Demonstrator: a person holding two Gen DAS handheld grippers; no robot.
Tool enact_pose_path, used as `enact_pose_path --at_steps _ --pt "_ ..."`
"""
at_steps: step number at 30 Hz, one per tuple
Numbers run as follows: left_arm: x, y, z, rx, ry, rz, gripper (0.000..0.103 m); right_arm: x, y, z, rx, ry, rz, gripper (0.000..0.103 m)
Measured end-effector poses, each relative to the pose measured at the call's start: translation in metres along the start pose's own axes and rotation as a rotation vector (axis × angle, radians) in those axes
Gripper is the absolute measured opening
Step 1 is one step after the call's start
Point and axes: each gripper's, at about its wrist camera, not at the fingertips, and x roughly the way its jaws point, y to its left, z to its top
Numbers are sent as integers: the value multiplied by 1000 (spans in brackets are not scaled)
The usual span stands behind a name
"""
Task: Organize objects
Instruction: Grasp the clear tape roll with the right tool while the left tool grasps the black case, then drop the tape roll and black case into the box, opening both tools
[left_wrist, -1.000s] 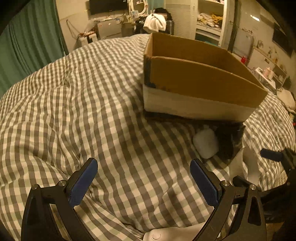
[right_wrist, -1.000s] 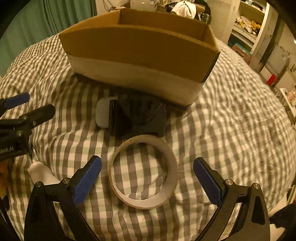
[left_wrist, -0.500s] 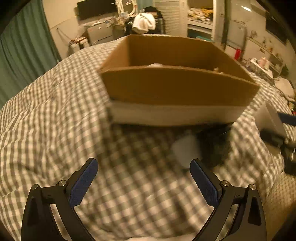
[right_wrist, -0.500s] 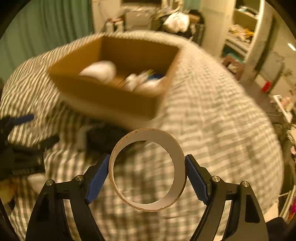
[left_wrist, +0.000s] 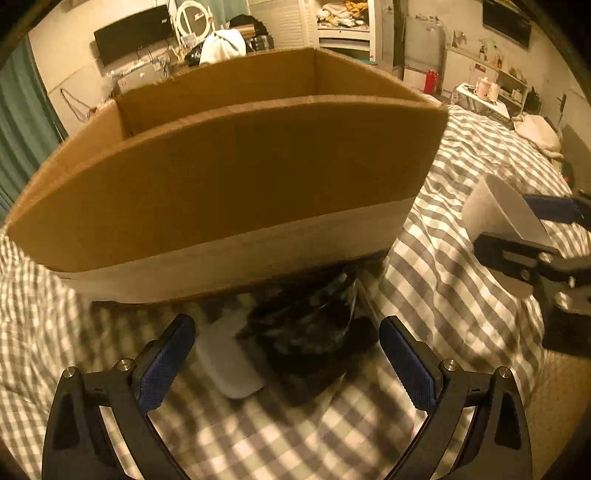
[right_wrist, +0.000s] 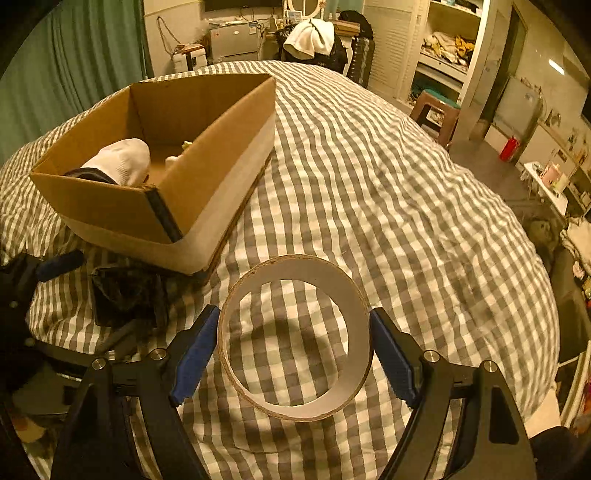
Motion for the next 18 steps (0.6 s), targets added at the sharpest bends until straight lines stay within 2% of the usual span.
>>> enact_pose_path --at_steps 2,4,6,7,12,18 --pt "5 -4 1 -1 3 -14 102 2 -2 0 9 3 11 81" --pt "7 -7 1 17 0 -8 97 2 -2 1 11 4 15 81" --pt "7 -8 0 39 -10 -7 82 3 -2 1 10 6 17 81" --pt "5 -9 -1 47 -17 -21 81 4 -1 2 9 6 18 81" --pt "-2 -5 -7 44 -29 -74 81 4 6 0 -10 1 8 81" --pt "-19 16 -8 -36 -33 -104 80 -2 18 5 -54 -32 -3 81"
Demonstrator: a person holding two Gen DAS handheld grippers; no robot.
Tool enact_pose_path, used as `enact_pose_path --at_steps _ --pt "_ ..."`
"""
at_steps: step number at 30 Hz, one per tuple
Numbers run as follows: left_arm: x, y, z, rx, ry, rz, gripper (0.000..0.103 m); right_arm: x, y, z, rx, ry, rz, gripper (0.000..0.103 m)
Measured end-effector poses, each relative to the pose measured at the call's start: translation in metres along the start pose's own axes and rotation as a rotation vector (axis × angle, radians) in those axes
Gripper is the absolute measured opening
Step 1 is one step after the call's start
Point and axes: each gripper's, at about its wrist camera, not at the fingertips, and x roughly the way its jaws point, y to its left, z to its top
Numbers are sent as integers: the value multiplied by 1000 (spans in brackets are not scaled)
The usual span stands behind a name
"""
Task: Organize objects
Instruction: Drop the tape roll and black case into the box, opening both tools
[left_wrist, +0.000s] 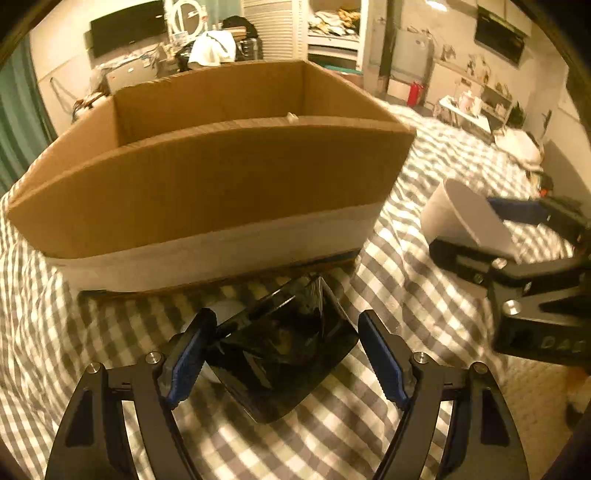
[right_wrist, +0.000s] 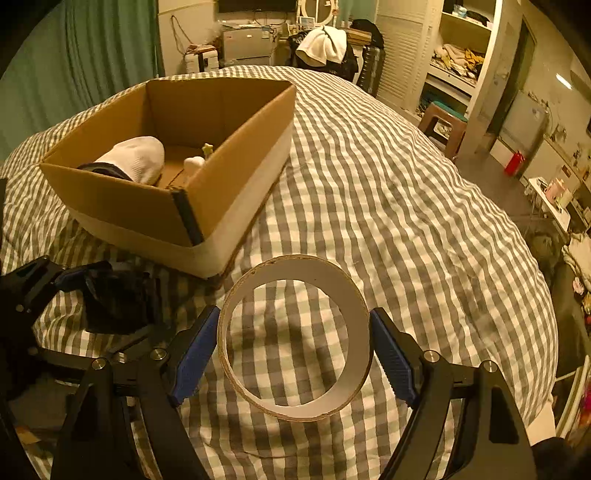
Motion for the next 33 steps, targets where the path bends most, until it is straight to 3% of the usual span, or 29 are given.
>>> enact_pose_path --at_steps 4,12,14,18,27,33 --pt "-28 14 -2 -40 -70 9 80 -6 0 2 12 -16 10 81" --pt "-75 28 5 -45 -117 74 80 -30 11 8 -7 -58 24 81" --pt "-86 31 8 -60 -118 119 80 -41 17 14 -22 -82 26 81" --pt "-106 42 12 -86 -130 129 80 -72 32 25 -49 -148 34 81" --pt "-149 65 63 -100 -212 158 80 -127 54 62 -96 -260 36 81" --pt "-152 79 99 -116 -252 189 80 -138 64 98 -108 -308 65 81"
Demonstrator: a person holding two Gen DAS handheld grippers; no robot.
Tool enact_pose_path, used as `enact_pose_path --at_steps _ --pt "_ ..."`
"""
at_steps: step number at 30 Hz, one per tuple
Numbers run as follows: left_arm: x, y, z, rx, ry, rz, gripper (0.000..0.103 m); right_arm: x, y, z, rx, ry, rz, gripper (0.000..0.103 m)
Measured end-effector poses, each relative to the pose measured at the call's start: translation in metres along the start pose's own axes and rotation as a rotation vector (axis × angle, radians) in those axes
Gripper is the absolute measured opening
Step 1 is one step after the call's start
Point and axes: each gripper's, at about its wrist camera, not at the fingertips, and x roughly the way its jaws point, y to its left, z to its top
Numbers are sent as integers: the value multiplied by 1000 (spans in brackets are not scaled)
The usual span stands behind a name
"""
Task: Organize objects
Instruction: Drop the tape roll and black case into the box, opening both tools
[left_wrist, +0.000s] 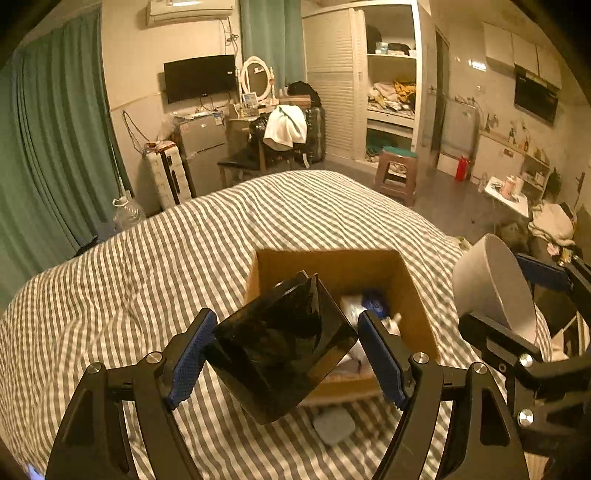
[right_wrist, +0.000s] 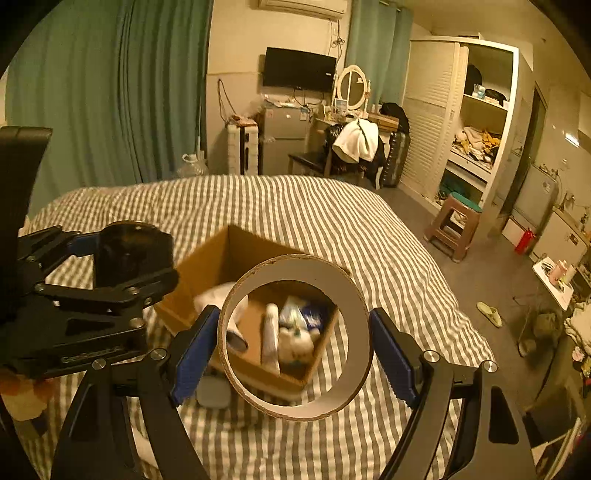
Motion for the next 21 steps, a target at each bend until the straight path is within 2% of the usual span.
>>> enact_pose_path --at_steps 3,4,5,9,11,15,20,21 --pt "15 5 13 -3 2 13 76 11 0 15 11 -6 0 81" --pt "22 7 19 -4 2 16 67 15 0 18 16 -2 4 81" --pt "27 9 23 -3 6 15 51 19 -1 21 22 4 8 81" --pt "63 9 30 -4 64 -46 51 46 1 26 40 44 15 81" --pt "89 7 24 0 102 -37 50 65 1 25 46 75 19 81" --pt "120 6 13 -3 168 -69 49 102 -2 15 80 141 16 81" --pt "126 13 0 8 176 -68 51 127 -2 6 102 182 43 82" --pt "124 15 0 15 173 -67 52 130 -2 5 107 188 43 85"
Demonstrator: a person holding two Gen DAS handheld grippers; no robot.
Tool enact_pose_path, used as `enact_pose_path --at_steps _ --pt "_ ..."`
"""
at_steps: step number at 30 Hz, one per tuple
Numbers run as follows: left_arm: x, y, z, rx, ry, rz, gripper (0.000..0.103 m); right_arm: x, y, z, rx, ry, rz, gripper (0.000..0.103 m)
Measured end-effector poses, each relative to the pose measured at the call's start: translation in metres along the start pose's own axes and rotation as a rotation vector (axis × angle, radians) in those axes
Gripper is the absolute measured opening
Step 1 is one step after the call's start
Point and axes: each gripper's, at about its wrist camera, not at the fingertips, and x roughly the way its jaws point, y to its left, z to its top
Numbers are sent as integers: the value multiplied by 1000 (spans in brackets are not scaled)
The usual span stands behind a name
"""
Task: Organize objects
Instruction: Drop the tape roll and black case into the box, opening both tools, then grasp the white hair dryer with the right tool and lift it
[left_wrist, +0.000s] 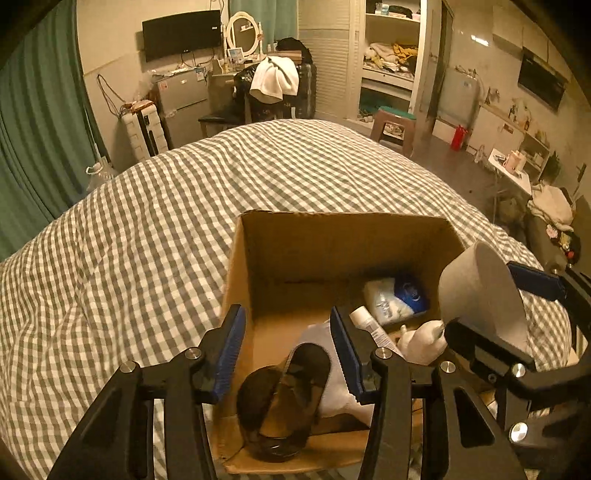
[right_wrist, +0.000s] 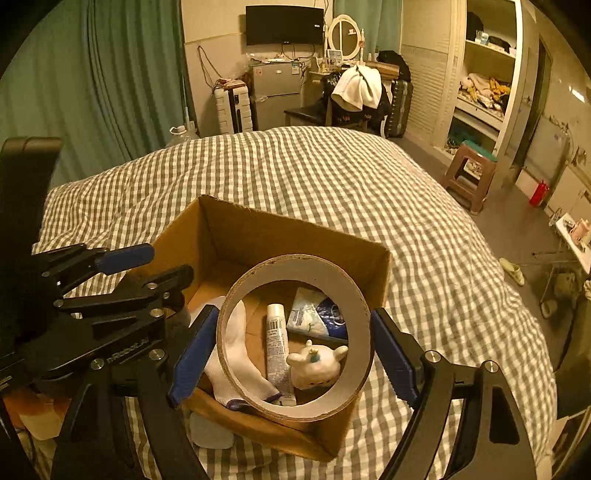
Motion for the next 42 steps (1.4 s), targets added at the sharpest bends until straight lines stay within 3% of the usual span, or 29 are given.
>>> enact_pose_path --at_steps 1,3,10,15,19,23,29,32,37,42 --pt "-4 0 -1 2 -4 1 55 1 -1 0 5 5 -4 91" --pt "-14 6 1 2 -18 9 74 -5 -2 1 19 3 -30 91" --pt "-75 11 -5 -11 -102 57 96 -78 -5 3 -13 -97 -59 94" --pt "-107 15 -35 -39 -110 103 100 -130 0 -22 -34 -130 -53 94" --pt "-112 22 -73 -38 -59 134 100 -134 10 -55 -45 -88 -47 94" --pt "-110 27 -109 -22 -32 173 100 -117 28 -81 -67 -27 -42 94" --pt "-88 51 -167 -64 43 177 100 -78 86 -128 -170 44 74 94" --pt "-78 62 -186 -94 106 186 100 -59 111 -149 -232 116 152 87" --pt "-80 86 -196 -184 123 180 100 -35 145 -183 -401 185 214 83" --pt "-81 91 -197 -211 128 173 100 -17 170 -203 -558 243 274 77"
